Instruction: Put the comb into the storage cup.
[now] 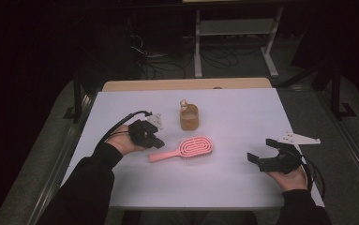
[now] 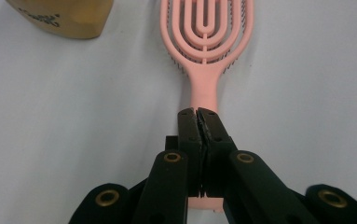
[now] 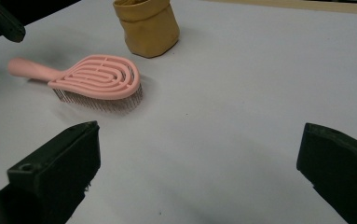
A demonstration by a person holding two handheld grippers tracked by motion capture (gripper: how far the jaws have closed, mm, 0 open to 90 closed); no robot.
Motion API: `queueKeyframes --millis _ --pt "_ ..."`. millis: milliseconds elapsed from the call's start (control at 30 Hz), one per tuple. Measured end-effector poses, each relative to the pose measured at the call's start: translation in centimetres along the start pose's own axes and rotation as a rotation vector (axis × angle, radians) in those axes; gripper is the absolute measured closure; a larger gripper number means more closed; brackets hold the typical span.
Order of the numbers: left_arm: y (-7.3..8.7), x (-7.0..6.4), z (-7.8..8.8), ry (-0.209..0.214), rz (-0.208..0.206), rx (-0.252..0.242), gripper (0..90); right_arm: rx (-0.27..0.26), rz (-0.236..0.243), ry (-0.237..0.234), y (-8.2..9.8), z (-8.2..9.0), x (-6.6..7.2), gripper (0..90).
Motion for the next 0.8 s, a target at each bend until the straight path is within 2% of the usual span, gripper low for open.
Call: queueKeyframes --millis 167,233,367,567,633,800 --pt "-0.1 0.3 -0.7 0.017 0.015 -0.007 81.4 0.001 0.002 -0.002 0.0 0.0 0.0 0.0" --pt "-0.2 0.4 -1.0 0.014 0.016 -0.005 75.9 0.000 0.002 -0.001 0.0 0.0 0.0 0.0" --pt "-0.3 0.6 -1.5 0.035 0.030 -0.011 67.4 0.002 0.001 -0.004 0.0 0.0 0.0 0.0" --pt "-0.3 0.5 -2.3 0.033 0.026 0.005 47.3 0.001 0.002 -0.005 0.0 0.0 0.0 0.0" --pt "-0.3 0.5 -2.5 0.042 0.041 -0.004 42.9 0.002 0.001 -0.005 0.0 0.0 0.0 0.0" --pt "-0.4 0.3 -2.9 0.057 0.033 -0.007 34.0 0.003 0.001 -0.006 0.0 0.0 0.0 0.0"
Point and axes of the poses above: each handheld gripper's, and its own axes: z roughly backward along the jaws, y roughly out of its underside, x roughly to its left, the point moved 3 cm from there along -z, roughly forward along the jaws, and after that the axes turned 8 degrees about -x, right-handed, at the moved point
